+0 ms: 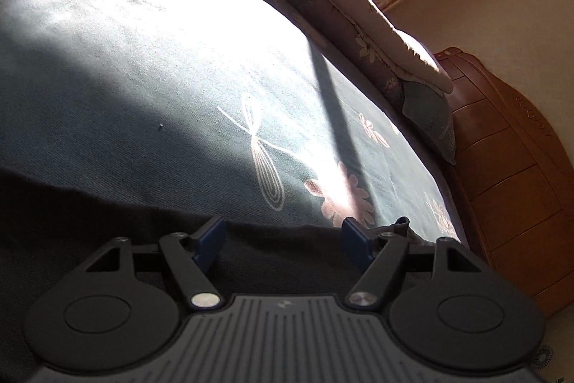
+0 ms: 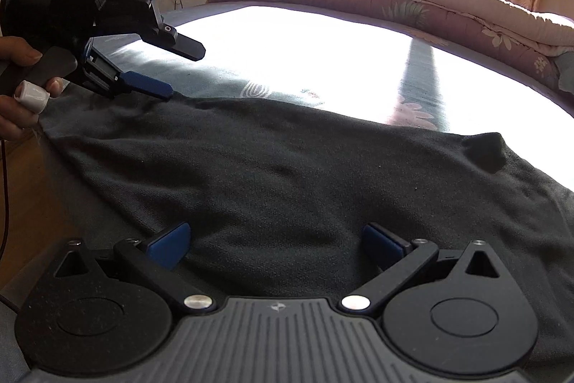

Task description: Fold clothes

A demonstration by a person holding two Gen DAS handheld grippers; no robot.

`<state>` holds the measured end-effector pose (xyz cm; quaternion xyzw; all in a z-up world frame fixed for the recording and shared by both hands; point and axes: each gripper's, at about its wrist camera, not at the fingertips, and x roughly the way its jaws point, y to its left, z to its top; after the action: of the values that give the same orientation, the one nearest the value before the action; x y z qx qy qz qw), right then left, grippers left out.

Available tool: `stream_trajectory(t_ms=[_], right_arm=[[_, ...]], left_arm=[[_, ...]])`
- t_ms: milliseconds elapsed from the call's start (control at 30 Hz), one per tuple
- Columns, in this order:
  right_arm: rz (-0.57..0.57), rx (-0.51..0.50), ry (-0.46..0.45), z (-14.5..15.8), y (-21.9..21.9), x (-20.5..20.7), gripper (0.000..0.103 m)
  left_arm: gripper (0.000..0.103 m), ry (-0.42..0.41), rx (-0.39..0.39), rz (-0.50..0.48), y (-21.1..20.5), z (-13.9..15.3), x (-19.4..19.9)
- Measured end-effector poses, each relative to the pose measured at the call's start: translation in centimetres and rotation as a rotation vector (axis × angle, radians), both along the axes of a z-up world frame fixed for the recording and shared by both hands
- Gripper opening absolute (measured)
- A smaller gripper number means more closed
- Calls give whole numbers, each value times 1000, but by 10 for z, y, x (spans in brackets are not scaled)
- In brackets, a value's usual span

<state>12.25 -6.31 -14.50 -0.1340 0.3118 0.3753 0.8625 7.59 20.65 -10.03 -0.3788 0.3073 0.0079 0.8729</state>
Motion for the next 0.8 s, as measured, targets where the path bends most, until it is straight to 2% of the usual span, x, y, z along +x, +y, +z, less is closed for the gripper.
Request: stream_trajectory(t_ms=[100, 167, 233, 367, 433, 500, 600, 700, 800], right_arm=[[4, 2, -3, 0, 0, -1, 103], [8, 4, -1, 1, -1, 0, 103], [11, 5, 2, 1, -2, 0, 103], [14, 3, 11, 3, -3, 0, 103], [11, -2, 29, 6, -3, 0, 103], [9, 34, 60, 11, -6, 2, 103], [-13, 106, 110, 17, -15, 9, 103], [-69, 133, 164, 14, -23, 20, 103], [-78, 170, 175, 11, -28, 21, 103]], left_arm=[[74, 23, 39, -29, -7, -2, 1], [74, 60, 73, 13, -3, -9, -7], [69, 91, 103, 57, 2, -13, -15], [71, 114, 125, 151, 22, -4, -42], [72, 149, 170, 186, 28, -2, -53], [71, 198, 222, 214, 32, -7, -69], [73, 166, 227, 217, 33, -9, -95], [73, 182, 249, 210, 29, -6, -111], [73, 200, 302, 203, 28, 1, -112]])
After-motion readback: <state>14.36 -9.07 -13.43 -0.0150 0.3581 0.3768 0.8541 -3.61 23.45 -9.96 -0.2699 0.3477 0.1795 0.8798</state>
